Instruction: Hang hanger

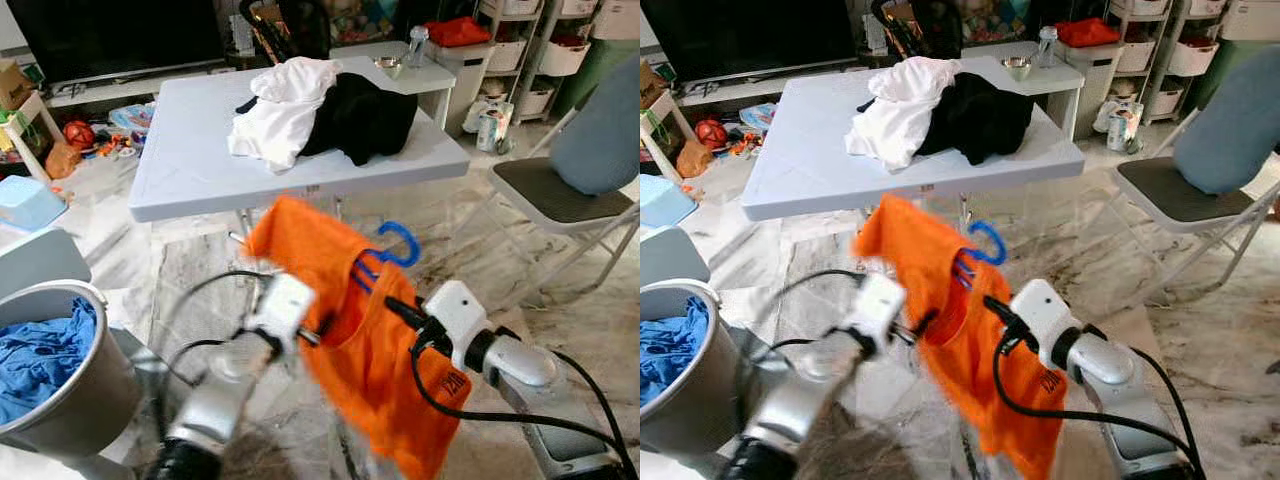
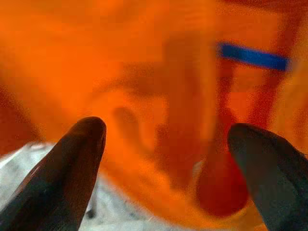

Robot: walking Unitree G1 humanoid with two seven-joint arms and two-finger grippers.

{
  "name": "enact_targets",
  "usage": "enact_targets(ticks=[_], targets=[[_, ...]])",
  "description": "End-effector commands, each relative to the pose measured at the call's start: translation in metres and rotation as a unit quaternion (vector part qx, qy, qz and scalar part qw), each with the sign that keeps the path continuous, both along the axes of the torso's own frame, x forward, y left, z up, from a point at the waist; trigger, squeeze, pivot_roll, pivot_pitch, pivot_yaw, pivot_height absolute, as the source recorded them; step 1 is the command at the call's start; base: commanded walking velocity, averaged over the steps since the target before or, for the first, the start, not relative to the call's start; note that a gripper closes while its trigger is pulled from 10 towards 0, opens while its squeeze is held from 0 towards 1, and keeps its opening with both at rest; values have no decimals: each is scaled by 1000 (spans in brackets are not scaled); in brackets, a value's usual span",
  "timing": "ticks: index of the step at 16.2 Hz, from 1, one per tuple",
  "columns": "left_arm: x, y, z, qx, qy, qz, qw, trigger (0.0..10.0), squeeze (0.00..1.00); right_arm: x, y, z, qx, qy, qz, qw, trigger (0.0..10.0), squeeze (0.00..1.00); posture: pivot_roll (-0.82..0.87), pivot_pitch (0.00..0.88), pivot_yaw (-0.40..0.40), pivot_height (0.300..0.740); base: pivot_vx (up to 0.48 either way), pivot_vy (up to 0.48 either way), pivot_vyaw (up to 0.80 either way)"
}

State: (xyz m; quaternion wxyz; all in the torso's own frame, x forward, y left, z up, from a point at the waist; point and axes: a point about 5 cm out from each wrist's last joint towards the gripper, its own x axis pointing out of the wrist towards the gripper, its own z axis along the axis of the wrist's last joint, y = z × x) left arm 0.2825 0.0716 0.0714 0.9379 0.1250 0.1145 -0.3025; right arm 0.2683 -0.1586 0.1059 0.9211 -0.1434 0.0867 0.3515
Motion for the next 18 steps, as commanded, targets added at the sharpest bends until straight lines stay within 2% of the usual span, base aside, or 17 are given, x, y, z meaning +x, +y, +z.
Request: enact_targets(ticks=[1,2,3,4,5,7,8,10,11,13,14,15,16,17,18], targets=[[2,-5,1,6,-7,-17,1000,10000,0,3,6,16,7,-26,11,1000,10000,0,-184,0,53,740,0,0,0],[2,-6,1,8,-13,-18,1000,10000,0,3,6,16,12,-24,4,1000,10000,0,-184,0,53,740,0,0,0],[2,-7,1,7,-15,-18,1000,10000,0,6,3,16,19,-29,-28,999,10000,0,-187,0,54,740,0,0,0],[5,-3,4,4,-32,3,999,10000,0,15,-5,19,41,-47,-114,992,10000,0,-187,0,54,740,0,0,0],[8,4,8,1,-51,34,998,10000,0,19,-13,19,67,-43,-171,982,10000,0,-188,0,55,740,0,0,0],[11,26,15,-38,-61,107,992,10000,0,16,-22,15,79,-46,-216,972,10000,0,-179,0,53,740,0,0,0],[10,41,21,-65,-72,153,984,10000,0,14,-29,11,79,-42,-245,965,10000,0,-171,0,50,740,0,0,0],[0,63,25,-82,-87,210,970,10000,0,12,-36,7,78,-37,-275,958,10000,0,-153,0,41,740,0,0,0],[-8,72,27,-89,-90,236,964,10000,0,10,-45,7,74,-38,-303,949,10000,0,-153,0,41,740,0,0,0],[-14,77,37,-93,-108,240,960,10000,0,7,-60,11,56,-42,-333,940,10000,0,-121,0,6,740,0,0,0],[-15,80,42,-100,-116,243,958,10000,0,6,-70,7,52,-24,-354,933,10000,0,-122,0,10,740,0,0,0],[-15,82,41,-101,-116,248,956,10000,0,7,-74,2,60,-1,-363,930,10000,0,-122,0,17,740,0,0,0],[-14,81,35,-97,-104,246,959,10000,0,8,-70,-3,53,12,-349,936,10000,0,-125,0,24,740,0,0,0],[-12,75,30,-95,-91,236,963,10000,0,11,-59,-5,38,14,-317,948,10000,0,-132,0,31,740,0,0,0],[-10,71,30,-95,-90,224,966,10000,0,13,-52,-5,28,11,-299,954,10000,0,-137,0,36,740,0,0,0]])
